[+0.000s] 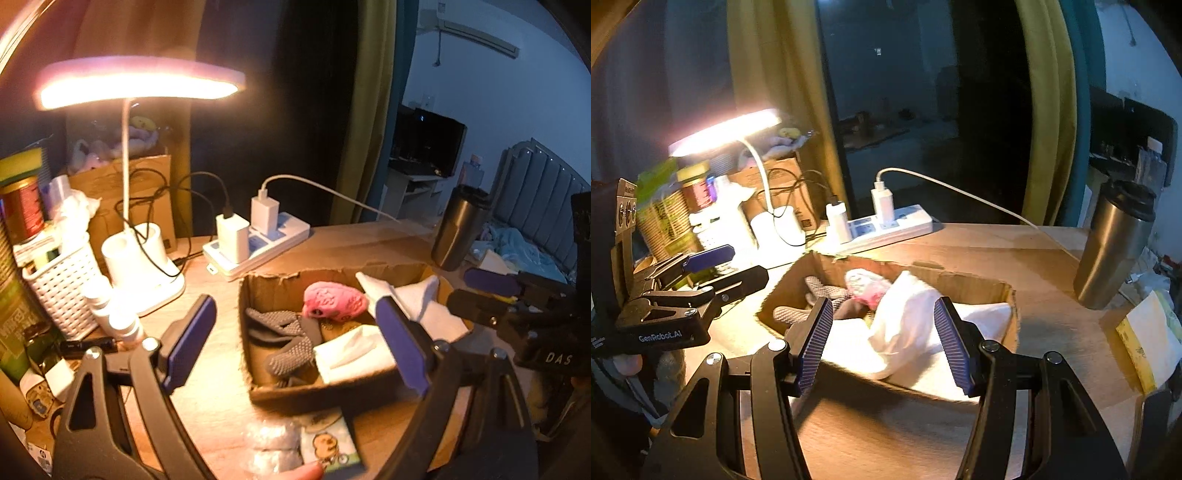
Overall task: Organize soft objects
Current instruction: 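Move the right gripper to the cartoon tissue pack while the left approaches the bubble-wrap bundle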
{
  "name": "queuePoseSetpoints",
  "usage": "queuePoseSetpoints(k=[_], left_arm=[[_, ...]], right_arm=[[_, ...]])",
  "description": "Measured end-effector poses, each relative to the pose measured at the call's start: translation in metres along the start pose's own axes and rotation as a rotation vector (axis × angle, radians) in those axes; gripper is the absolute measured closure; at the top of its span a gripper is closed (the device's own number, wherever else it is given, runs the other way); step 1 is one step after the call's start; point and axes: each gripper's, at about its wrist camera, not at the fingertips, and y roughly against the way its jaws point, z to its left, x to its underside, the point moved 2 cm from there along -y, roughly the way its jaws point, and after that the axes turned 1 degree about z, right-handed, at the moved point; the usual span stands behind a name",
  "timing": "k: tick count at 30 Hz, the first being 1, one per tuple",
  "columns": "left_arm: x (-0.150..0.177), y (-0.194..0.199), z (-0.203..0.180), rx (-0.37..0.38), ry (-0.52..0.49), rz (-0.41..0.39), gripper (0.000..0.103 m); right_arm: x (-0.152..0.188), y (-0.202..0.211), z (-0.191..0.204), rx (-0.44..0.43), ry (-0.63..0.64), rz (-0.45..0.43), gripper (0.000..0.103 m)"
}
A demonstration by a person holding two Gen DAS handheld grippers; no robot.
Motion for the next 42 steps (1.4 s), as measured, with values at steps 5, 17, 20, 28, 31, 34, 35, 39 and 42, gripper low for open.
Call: queuePoseSetpoints(k=[5,17,20,28,31,34,35,39,42], left_arm=[[0.007,0.015,0.011,0.008,0.018,-0.013,0.014],[0.035,0.035,0.041,0.016,0.059,-0.007,0.014],[0.042,0.039,0.049,0.013,0.068,-0.002,0.014],[0.061,0.046,0.065,0.009,0.100,0.003,0.014],[0.069,0.045,0.071,0.011,0.120,0.010,0.014],[0.076,0.044,0.076,0.012,0.130,0.019,0.014],[0.079,0.044,0.077,0.012,0.134,0.023,0.014],[0.087,0.042,0.081,0.014,0.139,0.043,0.014],[0.090,0.041,0.082,0.017,0.134,0.052,0.014]], right_arm=[[0.000,0.003,0.024,-0.003,0.032,0.003,0.043],[0.014,-0.008,0.068,-0.010,0.076,0.046,0.043],[0.019,-0.013,0.077,-0.015,0.078,0.056,0.043],[0.033,-0.026,0.100,-0.024,0.096,0.099,0.043],[0.040,-0.033,0.105,-0.021,0.106,0.126,0.043],[0.047,-0.038,0.107,-0.013,0.110,0.150,0.043],[0.049,-0.041,0.107,-0.010,0.107,0.158,0.043],[0.062,-0.053,0.107,0.001,0.091,0.193,0.043],[0.069,-0.062,0.107,0.002,0.077,0.217,0.043]])
